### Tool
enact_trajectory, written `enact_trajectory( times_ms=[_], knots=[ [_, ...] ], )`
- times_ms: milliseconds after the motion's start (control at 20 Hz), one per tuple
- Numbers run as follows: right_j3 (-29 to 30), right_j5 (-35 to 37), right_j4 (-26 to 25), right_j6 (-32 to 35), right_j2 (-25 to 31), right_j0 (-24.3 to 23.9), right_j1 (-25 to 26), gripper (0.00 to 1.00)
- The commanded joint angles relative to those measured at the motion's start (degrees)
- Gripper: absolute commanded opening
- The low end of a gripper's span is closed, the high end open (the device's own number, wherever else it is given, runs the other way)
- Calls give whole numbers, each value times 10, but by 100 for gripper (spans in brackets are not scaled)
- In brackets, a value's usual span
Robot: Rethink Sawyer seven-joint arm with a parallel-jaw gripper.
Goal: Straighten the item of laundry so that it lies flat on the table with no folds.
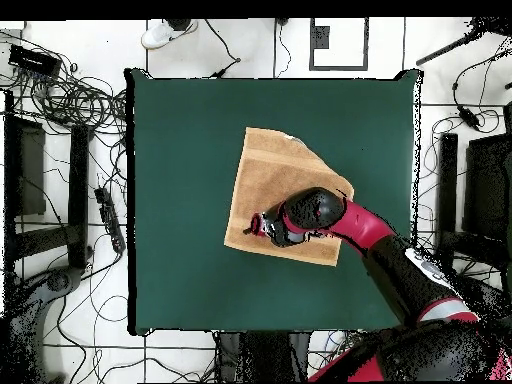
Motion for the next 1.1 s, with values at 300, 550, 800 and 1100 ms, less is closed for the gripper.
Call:
enact_trajectory(
  times_ms=[300,550,800,1100],
  knots=[
    [80,-300,-95,62,-14,97,161,100],
    [64,-273,-76,59,-16,87,136,100],
    [37,-225,-55,50,-18,80,124,100],
    [35,-266,-66,58,-25,86,155,100]
  ],
)
